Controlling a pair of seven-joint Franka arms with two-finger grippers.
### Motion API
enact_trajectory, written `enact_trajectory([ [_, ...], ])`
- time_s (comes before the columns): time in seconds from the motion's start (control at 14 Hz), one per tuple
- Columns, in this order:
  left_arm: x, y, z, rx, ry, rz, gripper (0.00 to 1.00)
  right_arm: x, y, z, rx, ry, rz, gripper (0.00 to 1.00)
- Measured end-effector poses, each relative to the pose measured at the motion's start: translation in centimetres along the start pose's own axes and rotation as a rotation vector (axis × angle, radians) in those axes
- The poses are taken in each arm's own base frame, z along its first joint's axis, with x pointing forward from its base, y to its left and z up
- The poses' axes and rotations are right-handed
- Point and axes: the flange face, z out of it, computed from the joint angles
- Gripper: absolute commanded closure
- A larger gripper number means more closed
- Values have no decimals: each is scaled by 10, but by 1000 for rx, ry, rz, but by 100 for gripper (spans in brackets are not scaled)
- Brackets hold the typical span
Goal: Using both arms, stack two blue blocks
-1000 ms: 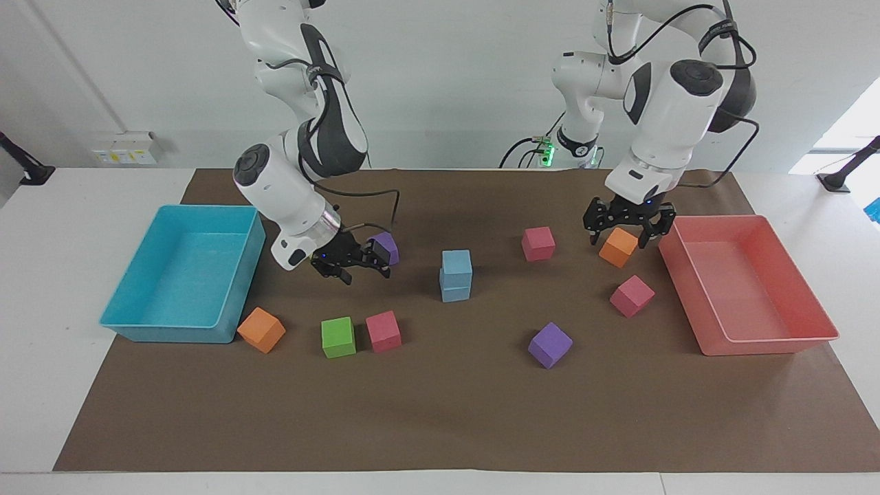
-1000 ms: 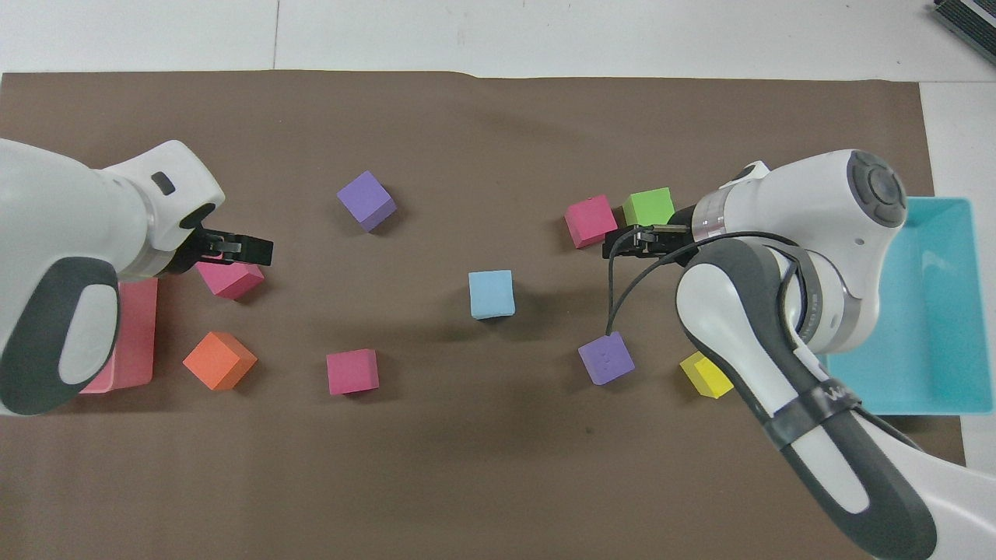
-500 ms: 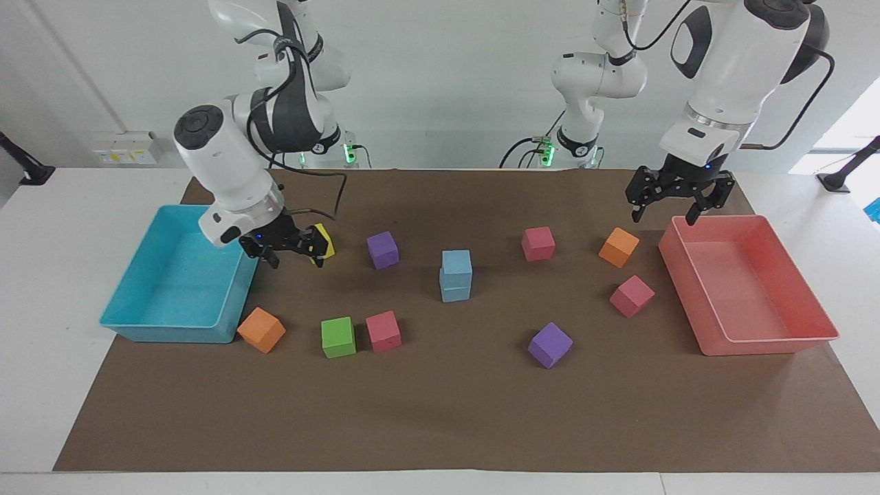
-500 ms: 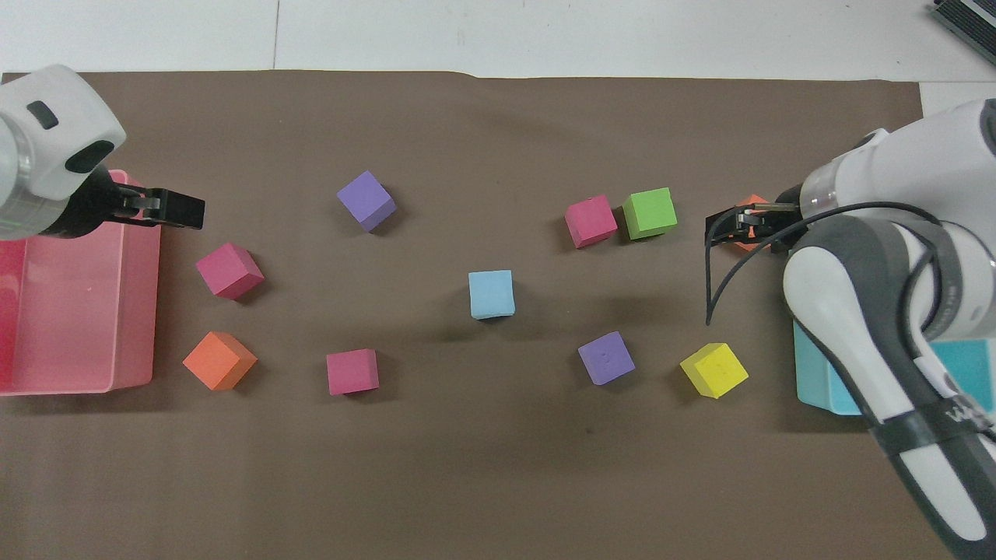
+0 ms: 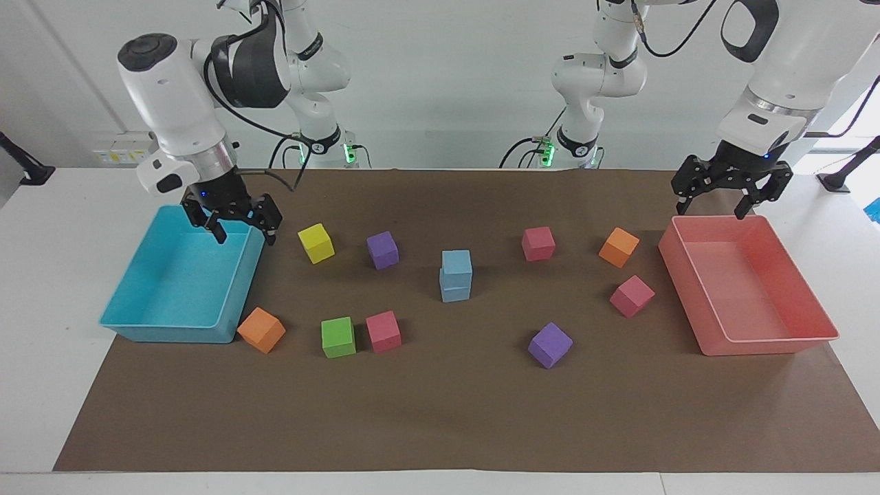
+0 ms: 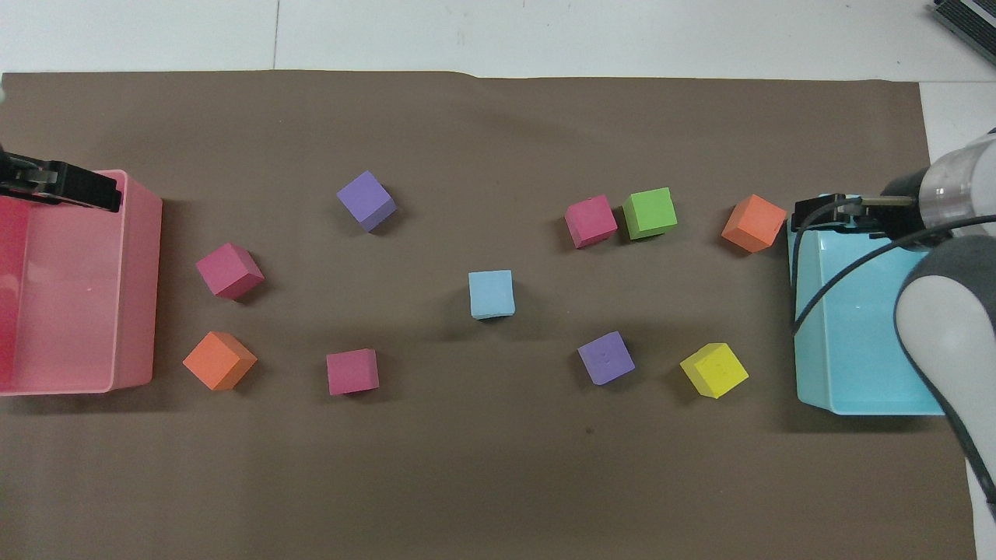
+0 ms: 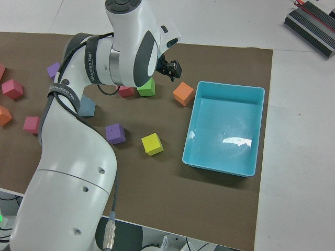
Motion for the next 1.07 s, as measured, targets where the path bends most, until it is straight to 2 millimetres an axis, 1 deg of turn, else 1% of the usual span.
enact_trajectory([
  [0.07,-8,-1,-1,-3,-12,-3,0,-6,1,-16,-3,4,-2,0],
  [0.29,-32,2,6,-22,-44,-2,0,-20,4,-54,-9,-24,2,0],
  [0.43,-37,5,7,-40,-47,-2,0,-26,8,-82,-34,-49,3,0],
  [0.5,-37,5,6,-43,-46,-2,0,-28,9,-91,-44,-62,3,0],
  [0.57,-37,5,6,-43,-46,-2,0,-32,10,-96,-46,-77,4,0],
  [0.71,-37,5,6,-43,-44,-2,0,-37,10,-100,-47,-91,4,0],
  [1.07,-37,5,6,-43,-45,-3,0,-42,9,-98,-50,-125,2,0],
])
